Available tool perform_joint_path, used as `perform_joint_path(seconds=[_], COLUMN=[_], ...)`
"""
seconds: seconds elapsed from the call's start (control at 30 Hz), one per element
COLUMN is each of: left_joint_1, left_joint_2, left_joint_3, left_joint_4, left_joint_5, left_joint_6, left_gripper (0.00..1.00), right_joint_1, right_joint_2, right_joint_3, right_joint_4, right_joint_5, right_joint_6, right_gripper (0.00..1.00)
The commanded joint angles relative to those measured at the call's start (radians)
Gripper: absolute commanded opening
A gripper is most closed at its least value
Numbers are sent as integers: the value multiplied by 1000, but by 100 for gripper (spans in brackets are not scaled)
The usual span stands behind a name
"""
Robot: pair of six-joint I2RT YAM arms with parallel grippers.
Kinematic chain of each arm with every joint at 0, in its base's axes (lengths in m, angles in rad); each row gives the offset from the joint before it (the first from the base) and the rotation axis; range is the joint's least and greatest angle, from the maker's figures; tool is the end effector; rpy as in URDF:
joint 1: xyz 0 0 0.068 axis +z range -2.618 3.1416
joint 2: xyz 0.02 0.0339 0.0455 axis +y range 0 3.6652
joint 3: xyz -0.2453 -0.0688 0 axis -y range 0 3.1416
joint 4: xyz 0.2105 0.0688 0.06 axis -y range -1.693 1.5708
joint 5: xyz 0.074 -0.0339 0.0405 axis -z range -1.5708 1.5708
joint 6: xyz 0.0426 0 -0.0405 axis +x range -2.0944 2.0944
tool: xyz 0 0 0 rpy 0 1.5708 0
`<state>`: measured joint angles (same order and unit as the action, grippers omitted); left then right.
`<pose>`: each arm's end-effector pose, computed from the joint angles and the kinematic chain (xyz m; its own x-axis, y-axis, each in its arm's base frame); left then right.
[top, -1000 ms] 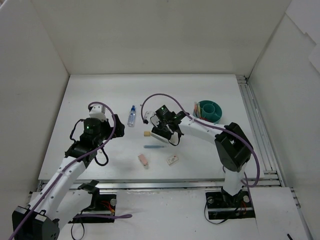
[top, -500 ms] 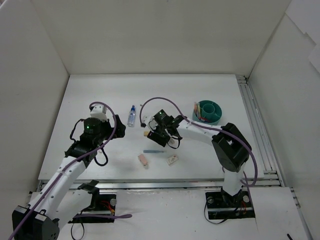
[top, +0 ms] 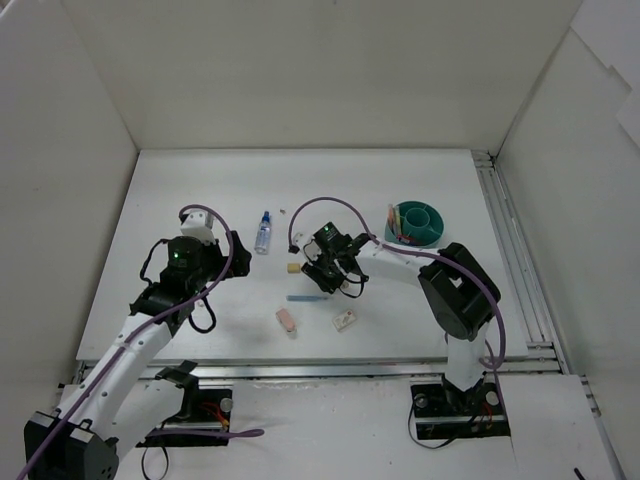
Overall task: Sort the stationery into containers
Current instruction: Pick up the pen from the center of the board, then place the pen in the storage box.
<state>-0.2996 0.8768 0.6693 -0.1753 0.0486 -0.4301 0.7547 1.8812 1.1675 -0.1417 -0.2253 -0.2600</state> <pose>0.1805 -0.0579 0.2739 -0.4652 -0.2922 -0.8356 0.1583 0.9013 -0.4033 0.2624 0.2598 0.1674 -0.3323 -0.6565 -0.6772 -0.8898 0.4563 -0.0057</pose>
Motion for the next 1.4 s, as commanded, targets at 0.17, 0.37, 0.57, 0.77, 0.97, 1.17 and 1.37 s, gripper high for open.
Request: perform_joint_path(seconds=[0.17, 0.37, 0.57, 0.77, 0.97, 1.17, 1.37], left_joint_1=[5, 5, 5, 5, 5, 5, 5], left_joint_2=[-7, -36, -48, -55, -47, -35, -13], left_joint_3=[7, 4, 9, 10, 19, 24, 27], left_joint_4=[60, 46, 42, 37, 33, 31, 25], left_joint_5=[-1, -21, -20, -21, -18, -21, -23], left_joint_6=[13, 11, 21, 22, 21, 19, 13], left_gripper=[100, 100, 100, 100, 100, 100, 100], right_joint_1=[14, 12, -5, -50, -67, -78, -86], right_joint_2=[-83, -180, -281, -303, -216, -70, -21], right_joint_3=[55, 109, 109, 259, 452, 614, 681], right_joint_4=[5, 7, -18, -247, -527, -750, -969], right_joint_5=[124, 179, 446, 736, 907, 1044, 1009], right_joint_6=[-103, -260, -594, -902, -1145, -1242, -1352], right_gripper=[0, 0, 0, 0, 0, 0, 0])
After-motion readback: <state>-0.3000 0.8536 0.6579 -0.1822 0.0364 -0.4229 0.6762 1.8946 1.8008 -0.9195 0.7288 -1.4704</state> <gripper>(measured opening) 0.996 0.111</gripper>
